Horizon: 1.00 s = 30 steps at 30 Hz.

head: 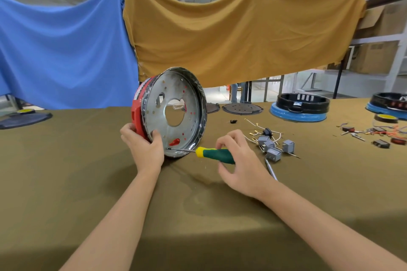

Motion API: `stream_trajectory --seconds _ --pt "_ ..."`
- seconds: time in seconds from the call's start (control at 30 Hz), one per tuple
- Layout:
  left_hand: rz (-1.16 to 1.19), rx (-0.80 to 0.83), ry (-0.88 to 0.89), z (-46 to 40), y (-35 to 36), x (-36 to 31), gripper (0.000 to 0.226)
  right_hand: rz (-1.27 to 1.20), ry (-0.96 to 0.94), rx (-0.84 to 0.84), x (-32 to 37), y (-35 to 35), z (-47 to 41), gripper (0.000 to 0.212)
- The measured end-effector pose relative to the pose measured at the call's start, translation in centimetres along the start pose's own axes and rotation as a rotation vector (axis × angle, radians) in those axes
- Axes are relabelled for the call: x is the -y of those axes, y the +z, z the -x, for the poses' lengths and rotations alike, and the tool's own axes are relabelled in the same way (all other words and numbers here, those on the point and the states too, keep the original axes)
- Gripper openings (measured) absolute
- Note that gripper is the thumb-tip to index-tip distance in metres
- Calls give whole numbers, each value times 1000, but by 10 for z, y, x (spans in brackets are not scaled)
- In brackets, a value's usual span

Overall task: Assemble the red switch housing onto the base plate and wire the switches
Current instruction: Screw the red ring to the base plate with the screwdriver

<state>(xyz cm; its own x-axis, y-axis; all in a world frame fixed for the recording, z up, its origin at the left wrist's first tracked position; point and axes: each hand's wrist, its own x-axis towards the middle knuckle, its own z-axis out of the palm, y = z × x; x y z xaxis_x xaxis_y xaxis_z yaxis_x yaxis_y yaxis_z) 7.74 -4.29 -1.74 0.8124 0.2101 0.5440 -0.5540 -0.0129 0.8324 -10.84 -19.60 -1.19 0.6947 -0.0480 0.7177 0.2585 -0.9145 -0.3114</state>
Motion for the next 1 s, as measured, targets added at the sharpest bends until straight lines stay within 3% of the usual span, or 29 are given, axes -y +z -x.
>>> stream_trajectory --seconds 0.13,0.23,0.33,0.43,0.6,0.7,0.8,0.9,1.0 --pt "2 6 -18 -1 -1 1 39 75 48 -62 0 6 -2 19" --pt "7 9 -21 -1 0 2 39 192 140 -46 -1 9 -4 31" --pt "12 4 -35 -2 0 3 39 63 118 6 -2 8 -2 19" --pt "39 -11 -81 -4 -1 3 41 -11 110 76 -4 5 -1 32" --pt "41 9 -90 -4 -2 3 41 13 128 -93 -4 8 -3 16" --pt "44 12 -95 -3 -2 2 42 128 187 -42 -5 10 -3 37" --pt "50 9 -116 -2 -3 0 42 33 166 -17 -7 11 -3 18" --pt "63 17 -119 -2 -3 -1 42 -75 186 -12 -10 8 -3 32" --pt "63 17 -113 -3 -3 -2 42 -74 211 -29 -9 8 -2 19"
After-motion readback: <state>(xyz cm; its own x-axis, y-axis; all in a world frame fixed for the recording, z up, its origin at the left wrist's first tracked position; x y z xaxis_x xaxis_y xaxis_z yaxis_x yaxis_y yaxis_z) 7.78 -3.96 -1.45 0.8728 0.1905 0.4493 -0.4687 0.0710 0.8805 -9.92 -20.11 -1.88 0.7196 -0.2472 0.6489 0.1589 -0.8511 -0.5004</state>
